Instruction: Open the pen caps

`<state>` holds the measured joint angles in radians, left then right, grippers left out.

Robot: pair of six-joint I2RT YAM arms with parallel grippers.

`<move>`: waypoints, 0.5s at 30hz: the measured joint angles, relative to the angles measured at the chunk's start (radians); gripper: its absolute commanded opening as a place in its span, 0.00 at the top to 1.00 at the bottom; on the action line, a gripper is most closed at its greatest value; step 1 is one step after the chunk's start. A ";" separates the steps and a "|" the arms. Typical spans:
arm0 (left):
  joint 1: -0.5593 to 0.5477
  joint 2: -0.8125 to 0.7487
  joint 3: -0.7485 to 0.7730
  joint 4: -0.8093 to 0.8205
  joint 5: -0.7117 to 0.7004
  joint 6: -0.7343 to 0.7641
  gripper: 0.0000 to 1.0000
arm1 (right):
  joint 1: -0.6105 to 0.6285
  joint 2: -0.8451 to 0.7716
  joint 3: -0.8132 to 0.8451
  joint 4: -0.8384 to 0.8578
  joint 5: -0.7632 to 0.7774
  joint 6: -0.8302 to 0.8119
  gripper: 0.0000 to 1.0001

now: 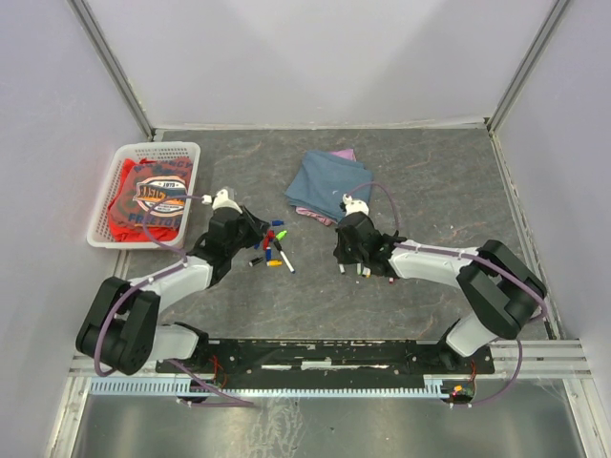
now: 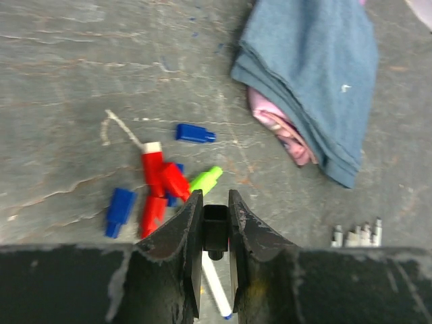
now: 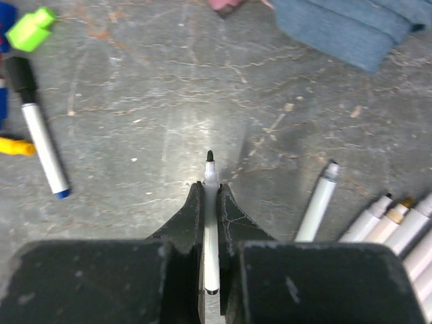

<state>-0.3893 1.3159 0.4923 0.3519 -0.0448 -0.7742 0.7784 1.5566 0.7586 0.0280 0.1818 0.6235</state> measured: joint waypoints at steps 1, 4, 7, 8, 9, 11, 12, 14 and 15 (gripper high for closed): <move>-0.002 -0.013 -0.002 -0.023 -0.019 0.013 0.96 | 0.000 0.008 0.006 -0.016 0.017 0.001 0.92; -0.011 -0.040 -0.015 -0.068 -0.073 0.043 0.95 | 0.000 0.030 0.015 -0.057 0.068 0.008 0.91; -0.025 -0.043 -0.030 -0.097 -0.109 0.064 0.95 | 0.000 0.048 0.025 -0.100 0.116 0.013 0.90; -0.030 -0.043 -0.034 -0.107 -0.117 0.069 0.95 | 0.000 0.050 0.027 -0.108 0.127 0.016 0.90; -0.035 -0.043 -0.037 -0.118 -0.129 0.073 0.95 | 0.000 0.053 0.029 -0.120 0.142 0.018 0.90; -0.048 -0.043 -0.043 -0.136 -0.149 0.081 0.94 | 0.000 0.058 0.037 -0.138 0.167 0.024 0.90; -0.053 -0.043 -0.045 -0.138 -0.158 0.086 0.94 | 0.000 0.060 0.041 -0.146 0.178 0.027 0.90; -0.061 -0.043 -0.050 -0.142 -0.171 0.093 0.94 | 0.000 0.066 0.047 -0.160 0.199 0.031 0.89; -0.064 -0.043 -0.051 -0.143 -0.177 0.098 0.94 | 0.000 0.070 0.051 -0.169 0.211 0.034 0.89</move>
<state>-0.4538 1.2728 0.4412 0.2089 -0.2222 -0.6762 0.7784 1.6264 0.8093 -0.1413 0.3923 0.6579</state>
